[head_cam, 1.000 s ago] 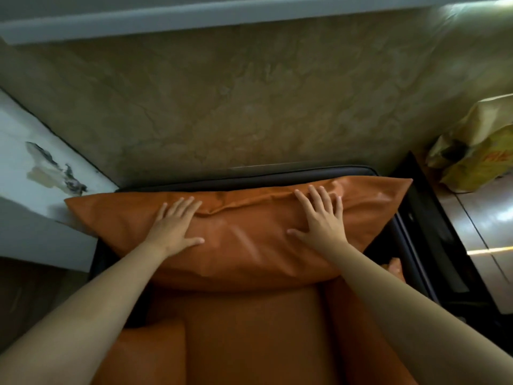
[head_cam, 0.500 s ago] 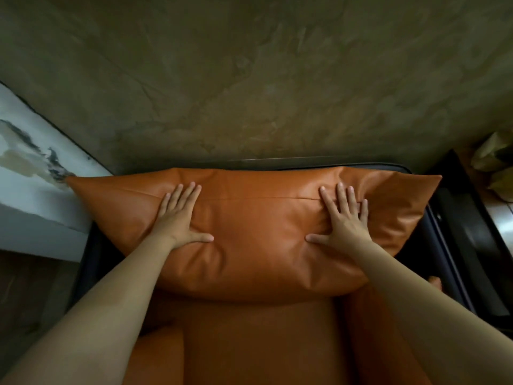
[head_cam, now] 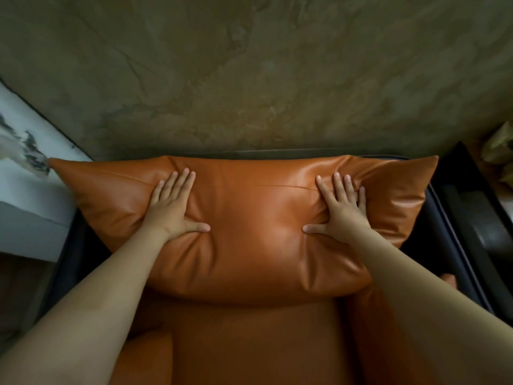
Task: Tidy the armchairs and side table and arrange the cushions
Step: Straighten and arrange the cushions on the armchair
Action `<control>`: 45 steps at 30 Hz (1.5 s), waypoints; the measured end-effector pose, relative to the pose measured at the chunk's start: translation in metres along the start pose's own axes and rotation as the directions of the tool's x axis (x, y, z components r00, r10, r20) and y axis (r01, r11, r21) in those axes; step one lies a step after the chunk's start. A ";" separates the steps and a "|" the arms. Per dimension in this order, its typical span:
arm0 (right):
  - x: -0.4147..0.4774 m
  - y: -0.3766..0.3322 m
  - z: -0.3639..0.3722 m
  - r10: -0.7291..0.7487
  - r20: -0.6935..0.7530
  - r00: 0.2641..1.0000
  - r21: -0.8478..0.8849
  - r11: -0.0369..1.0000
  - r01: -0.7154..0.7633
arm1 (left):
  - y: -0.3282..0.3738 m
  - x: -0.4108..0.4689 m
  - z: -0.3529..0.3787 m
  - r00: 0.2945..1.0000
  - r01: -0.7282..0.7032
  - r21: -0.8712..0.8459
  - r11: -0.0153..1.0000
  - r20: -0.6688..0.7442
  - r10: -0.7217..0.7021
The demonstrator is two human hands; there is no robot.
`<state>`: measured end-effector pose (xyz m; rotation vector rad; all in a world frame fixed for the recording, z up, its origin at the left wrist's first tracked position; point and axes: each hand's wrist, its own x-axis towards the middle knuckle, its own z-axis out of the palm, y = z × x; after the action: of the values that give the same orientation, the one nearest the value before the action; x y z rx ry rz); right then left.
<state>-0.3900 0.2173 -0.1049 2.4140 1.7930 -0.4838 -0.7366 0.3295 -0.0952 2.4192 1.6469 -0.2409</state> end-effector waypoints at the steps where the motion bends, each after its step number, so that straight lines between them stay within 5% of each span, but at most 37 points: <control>1: -0.006 -0.001 0.002 0.003 -0.022 1.000 -0.021 1.000 -0.003 | 0.002 -0.008 0.002 0.999 0.000 0.023 1.000 -0.036 0.001; 7: -0.060 -0.005 0.015 -0.082 -0.278 0.957 -0.064 0.996 0.067 | 0.016 -0.073 0.012 0.964 0.065 0.100 0.993 -0.265 -0.036; 12: -0.108 -0.012 0.033 -0.109 -0.356 0.928 -0.040 0.994 0.101 | 0.016 -0.132 0.036 0.941 0.016 0.085 0.996 -0.338 0.014; 19: -0.196 -0.056 0.085 -0.120 -0.389 0.913 0.218 0.951 0.218 | 0.011 -0.218 0.091 0.969 -0.135 0.070 0.988 -0.198 0.146; 22: -0.216 -0.065 0.116 0.014 -0.316 0.949 0.363 0.925 0.108 | 0.016 -0.237 0.112 0.995 -0.052 -0.096 0.994 -0.095 0.043; 24: -0.218 -0.067 0.126 0.172 -0.229 0.958 0.490 0.871 -0.039 | 0.029 -0.236 0.118 0.985 0.137 -0.365 0.921 -0.049 -0.165; 26: -0.213 -0.070 0.127 0.307 -0.117 0.945 0.589 0.787 -0.183 | 0.045 -0.227 0.115 0.934 0.312 -0.649 0.693 0.074 -0.351; 28: -0.205 -0.073 0.124 0.369 -0.034 0.929 0.655 0.710 -0.258 | 0.057 -0.211 0.113 0.907 0.340 -0.756 0.559 0.108 -0.406; 37: -0.164 -0.089 0.106 0.475 0.071 0.877 0.753 0.551 -0.359 | 0.086 -0.146 0.089 0.876 0.389 -0.838 0.383 0.207 -0.436; 45: -0.078 -0.095 0.062 0.475 0.209 0.855 0.781 0.444 -0.438 | 0.102 -0.069 0.054 0.743 0.584 -0.764 0.272 0.370 -0.557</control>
<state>-0.5123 0.1584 -0.1289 3.3274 0.8395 -1.4487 -0.6681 0.2176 -0.1226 0.9927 1.9126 0.3886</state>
